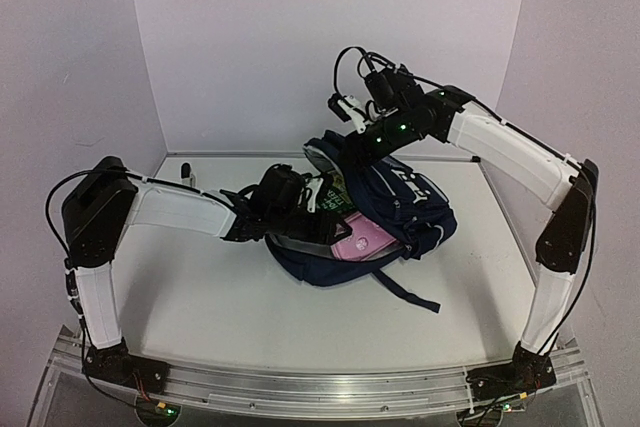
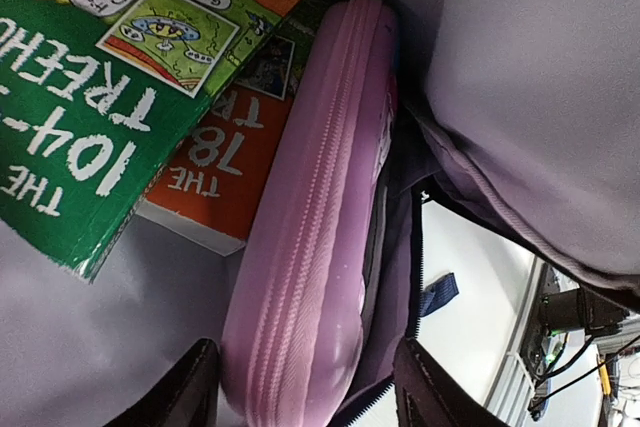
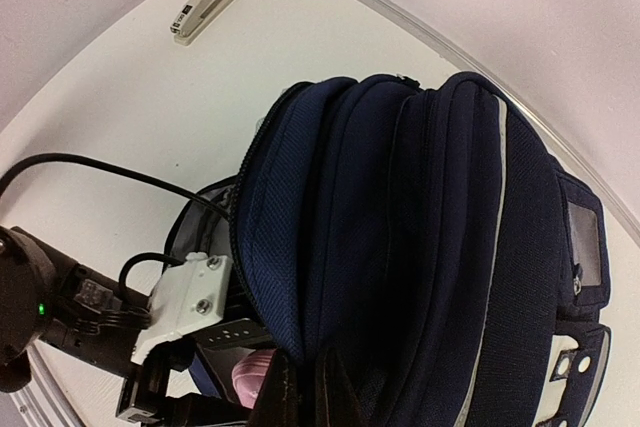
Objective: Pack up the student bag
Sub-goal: Place the stationery in the student bag.
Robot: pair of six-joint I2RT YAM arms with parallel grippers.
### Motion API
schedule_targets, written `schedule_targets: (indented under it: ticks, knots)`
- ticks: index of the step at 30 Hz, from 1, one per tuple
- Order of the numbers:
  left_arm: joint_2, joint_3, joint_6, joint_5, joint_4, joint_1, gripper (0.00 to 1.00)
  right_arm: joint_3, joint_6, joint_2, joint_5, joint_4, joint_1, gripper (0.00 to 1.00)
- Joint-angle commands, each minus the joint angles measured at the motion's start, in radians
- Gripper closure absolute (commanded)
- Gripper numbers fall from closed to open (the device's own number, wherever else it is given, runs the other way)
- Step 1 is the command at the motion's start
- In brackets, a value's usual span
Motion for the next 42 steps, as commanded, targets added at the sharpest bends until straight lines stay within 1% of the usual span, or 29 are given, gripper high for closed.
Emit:
schedule_targets:
  ticks: [1, 5, 6, 10, 15, 19, 24, 28, 30, 33, 35, 37, 39, 42]
  knots:
    - [-0.078, -0.025, -0.011, -0.047, -0.028, -0.011, 0.45, 0.025, -0.003, -0.054, -0.027, 0.122, -0.007, 1.00]
    - [-0.060, -0.022, -0.018, -0.027, -0.031, -0.014, 0.52, 0.018, -0.003, -0.055, -0.032, 0.122, -0.007, 1.00]
    - [-0.054, -0.020, -0.019, -0.024, -0.034, -0.017, 0.51, 0.018, -0.003, -0.055, -0.034, 0.123, -0.007, 1.00]
    - [-0.060, -0.050, -0.029, -0.043, -0.036, -0.036, 0.44, 0.015, -0.005, -0.058, -0.038, 0.122, -0.010, 1.00]
    - [-0.067, -0.108, -0.054, -0.068, -0.017, -0.052, 0.45, 0.004, -0.006, -0.056, -0.048, 0.123, -0.009, 1.00]
    - [-0.038, -0.097, -0.051, -0.062, -0.012, -0.067, 0.56, -0.004, -0.004, -0.053, -0.052, 0.123, -0.009, 1.00]
    - [0.009, -0.032, -0.025, -0.063, 0.015, -0.072, 0.78, -0.036, 0.010, -0.054, -0.079, 0.123, -0.009, 1.00]
    - [0.094, 0.096, 0.022, -0.054, 0.015, -0.072, 0.87, -0.067, 0.028, -0.055, -0.104, 0.123, -0.010, 1.00]
    - [0.152, 0.167, 0.039, -0.048, 0.020, -0.070, 0.88, -0.075, 0.035, -0.057, -0.110, 0.123, -0.010, 1.00]
    - [0.213, 0.249, 0.054, -0.061, 0.024, -0.070, 0.88, -0.083, 0.038, -0.063, -0.101, 0.124, -0.012, 1.00]
    - [0.223, 0.261, 0.049, -0.081, 0.038, -0.068, 0.84, -0.087, 0.041, -0.067, -0.100, 0.124, -0.022, 1.00]
    - [0.209, 0.236, 0.027, -0.099, 0.067, -0.058, 0.79, -0.092, 0.048, -0.069, -0.108, 0.124, -0.038, 1.00]
    - [0.179, 0.180, 0.001, -0.109, 0.105, -0.047, 0.75, -0.103, 0.055, -0.074, -0.115, 0.125, -0.059, 1.00]
    - [0.115, 0.115, -0.004, -0.136, 0.101, -0.038, 0.64, -0.129, 0.048, -0.084, -0.113, 0.127, -0.075, 1.00]
